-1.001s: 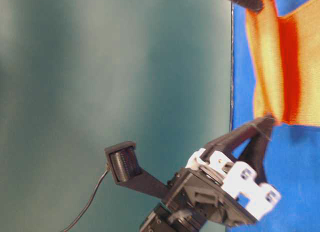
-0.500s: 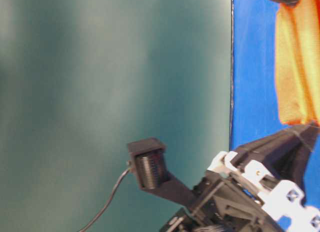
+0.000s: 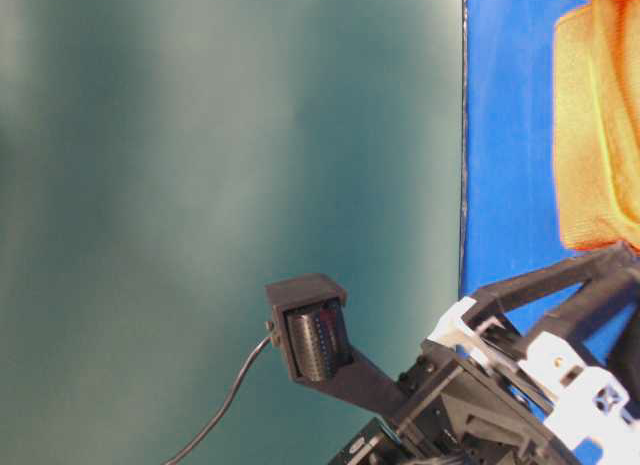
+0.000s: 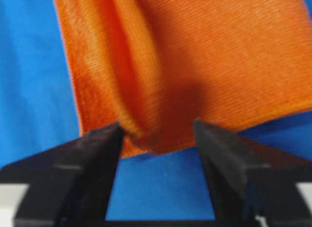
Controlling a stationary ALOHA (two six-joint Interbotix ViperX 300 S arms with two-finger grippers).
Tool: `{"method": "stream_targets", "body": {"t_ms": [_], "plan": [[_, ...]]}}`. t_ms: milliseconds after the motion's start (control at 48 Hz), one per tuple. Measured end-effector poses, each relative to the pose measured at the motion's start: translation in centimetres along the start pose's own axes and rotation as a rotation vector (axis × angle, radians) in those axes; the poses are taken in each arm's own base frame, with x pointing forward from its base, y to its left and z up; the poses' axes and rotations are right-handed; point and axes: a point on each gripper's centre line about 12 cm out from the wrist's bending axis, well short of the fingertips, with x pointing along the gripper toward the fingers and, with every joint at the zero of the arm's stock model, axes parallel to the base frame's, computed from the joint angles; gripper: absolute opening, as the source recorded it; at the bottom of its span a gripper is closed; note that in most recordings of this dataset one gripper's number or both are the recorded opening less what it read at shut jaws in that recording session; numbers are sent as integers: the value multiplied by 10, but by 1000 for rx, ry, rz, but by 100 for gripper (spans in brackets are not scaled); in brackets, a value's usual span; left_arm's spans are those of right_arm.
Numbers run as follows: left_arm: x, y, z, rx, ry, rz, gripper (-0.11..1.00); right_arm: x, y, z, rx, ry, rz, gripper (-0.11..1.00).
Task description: Fold the orange towel.
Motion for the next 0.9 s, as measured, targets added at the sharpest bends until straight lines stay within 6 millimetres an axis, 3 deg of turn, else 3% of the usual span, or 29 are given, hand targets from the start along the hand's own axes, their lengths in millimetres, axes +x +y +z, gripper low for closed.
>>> {"method": "stream_targets", "body": {"t_ms": [83, 125, 271, 500, 667, 897], "plan": [[-5, 0, 5, 6, -9, 0, 80, -3, 5, 4, -13, -7, 9, 59], [-11, 0, 9, 14, -17, -1, 85, -5, 8, 6, -21, -12, 13, 58], [-38, 2, 24, 48, -45, 2, 77, -25, 15, 20, -44, -55, 15, 58], [-93, 9, 44, 45, -137, 26, 74, -79, 20, 46, -91, -171, -1, 58], [-132, 19, 43, 30, -210, 61, 74, -123, 19, 57, -128, -279, -19, 58], [-179, 24, 30, -4, -314, 101, 74, -170, 11, 57, -154, -385, -73, 58]]}}
